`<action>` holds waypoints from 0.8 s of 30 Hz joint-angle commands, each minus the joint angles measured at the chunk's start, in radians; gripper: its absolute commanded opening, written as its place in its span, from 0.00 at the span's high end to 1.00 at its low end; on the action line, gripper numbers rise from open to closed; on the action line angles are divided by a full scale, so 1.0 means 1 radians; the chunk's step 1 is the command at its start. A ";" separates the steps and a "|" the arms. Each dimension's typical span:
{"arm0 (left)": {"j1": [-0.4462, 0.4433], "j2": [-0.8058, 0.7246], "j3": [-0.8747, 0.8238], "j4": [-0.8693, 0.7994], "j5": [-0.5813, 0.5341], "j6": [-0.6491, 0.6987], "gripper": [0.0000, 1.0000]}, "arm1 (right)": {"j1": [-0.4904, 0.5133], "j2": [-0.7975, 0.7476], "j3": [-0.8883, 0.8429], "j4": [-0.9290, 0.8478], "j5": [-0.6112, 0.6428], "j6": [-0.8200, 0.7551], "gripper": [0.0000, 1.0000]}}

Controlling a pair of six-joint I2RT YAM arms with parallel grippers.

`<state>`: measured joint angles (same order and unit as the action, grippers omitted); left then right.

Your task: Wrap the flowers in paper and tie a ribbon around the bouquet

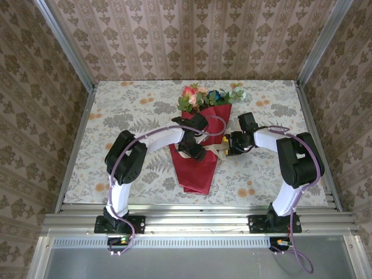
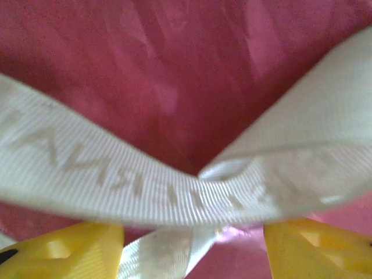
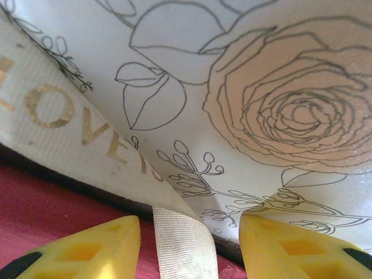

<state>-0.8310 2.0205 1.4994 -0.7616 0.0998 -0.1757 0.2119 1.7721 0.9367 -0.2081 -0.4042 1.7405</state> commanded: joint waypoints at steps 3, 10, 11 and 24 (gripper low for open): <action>-0.014 0.025 0.033 0.019 0.008 0.012 0.53 | 0.039 0.068 -0.004 0.083 0.017 0.069 0.56; -0.020 -0.030 0.000 0.033 -0.004 -0.015 1.00 | 0.047 0.075 0.007 0.096 0.056 0.093 0.78; -0.018 -0.047 -0.010 0.032 -0.008 -0.020 1.00 | 0.047 0.068 0.009 0.084 0.069 0.090 0.84; 0.221 -0.344 -0.271 0.094 0.219 -0.260 1.00 | -0.034 -0.035 0.063 -0.120 0.209 -0.178 1.00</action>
<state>-0.6636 1.7348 1.2800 -0.6945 0.2115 -0.3347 0.2127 1.7664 0.9581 -0.2710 -0.2916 1.6745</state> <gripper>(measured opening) 0.050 0.061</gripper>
